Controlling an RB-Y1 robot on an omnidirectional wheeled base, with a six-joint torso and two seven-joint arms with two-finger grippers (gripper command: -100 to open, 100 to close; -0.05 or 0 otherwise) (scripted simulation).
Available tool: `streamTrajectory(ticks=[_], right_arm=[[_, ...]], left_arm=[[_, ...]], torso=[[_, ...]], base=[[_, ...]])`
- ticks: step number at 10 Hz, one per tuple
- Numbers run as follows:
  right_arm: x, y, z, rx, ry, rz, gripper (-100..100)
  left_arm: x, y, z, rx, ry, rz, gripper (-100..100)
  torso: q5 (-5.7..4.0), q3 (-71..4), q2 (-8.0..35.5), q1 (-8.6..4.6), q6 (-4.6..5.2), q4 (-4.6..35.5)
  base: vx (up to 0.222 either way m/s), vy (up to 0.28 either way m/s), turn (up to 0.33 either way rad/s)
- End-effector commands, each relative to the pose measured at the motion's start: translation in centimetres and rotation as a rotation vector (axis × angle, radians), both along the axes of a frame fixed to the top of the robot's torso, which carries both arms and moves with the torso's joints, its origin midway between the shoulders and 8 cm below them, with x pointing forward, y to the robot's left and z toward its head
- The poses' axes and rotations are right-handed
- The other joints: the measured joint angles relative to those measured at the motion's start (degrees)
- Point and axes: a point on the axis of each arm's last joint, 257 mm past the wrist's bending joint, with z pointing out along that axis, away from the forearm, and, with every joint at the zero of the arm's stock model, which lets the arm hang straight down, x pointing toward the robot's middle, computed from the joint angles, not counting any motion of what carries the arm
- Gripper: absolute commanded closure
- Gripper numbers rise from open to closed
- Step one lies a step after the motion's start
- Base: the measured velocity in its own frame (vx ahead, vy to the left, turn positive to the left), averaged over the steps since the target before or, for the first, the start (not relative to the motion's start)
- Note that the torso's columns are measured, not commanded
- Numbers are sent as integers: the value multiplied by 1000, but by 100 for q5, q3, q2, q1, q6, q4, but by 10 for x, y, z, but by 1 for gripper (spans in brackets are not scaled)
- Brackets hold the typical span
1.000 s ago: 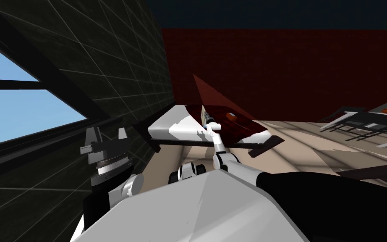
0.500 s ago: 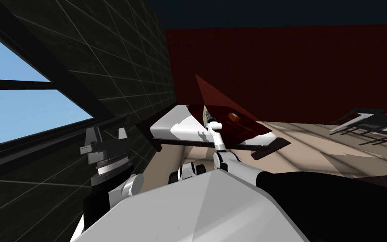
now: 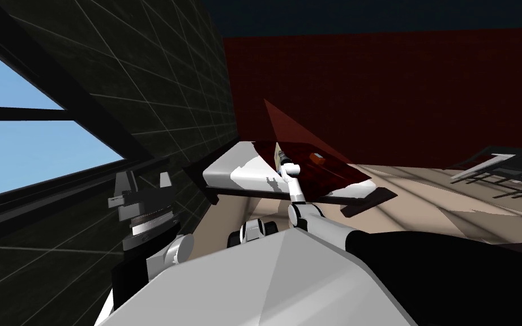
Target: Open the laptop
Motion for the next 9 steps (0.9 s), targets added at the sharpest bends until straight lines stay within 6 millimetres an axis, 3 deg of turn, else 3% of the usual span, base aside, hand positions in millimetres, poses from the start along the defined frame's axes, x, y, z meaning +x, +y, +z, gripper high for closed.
streamTrajectory(ticks=[1, 2, 3, 6, 7, 9], right_arm=[[-15, -41, -9, -68, -14, -27, 100], [-23, -56, -21, -60, 1, -37, 100], [-28, -59, -36, -30, 17, -35, 100], [-26, -51, -36, 64, -6, -7, 100], [-41, -86, -39, -19, -9, -39, 100], [-59, -111, -56, -21, 6, -60, 100]], left_arm=[[0, 0, 0, 0, 0, 0, 0], [0, 0, 0, 0, 0, 0, 0], [0, 0, 0, 0, 0, 0, 0], [0, 0, 0, 0, 0, 0, 0], [0, 0, 0, 0, 0, 0, 0], [0, 0, 0, 0, 0, 0, 0]], torso=[[-23, 2, -3, -5, -28, -17], [-14, -5, -12, -1, -24, -14], [-11, -9, -17, 2, -4, -17], [-42, -30, -48, -33, -4, -54], [-38, -33, -51, -19, -25, -52], [-41, -36, -62, 5, -50, -68]], base=[[-59, 1, 349], [-33, 2, 188], [-4, 2, 27], [3, -1, -32], [-53, -7, 315], [-49, -2, 260]])
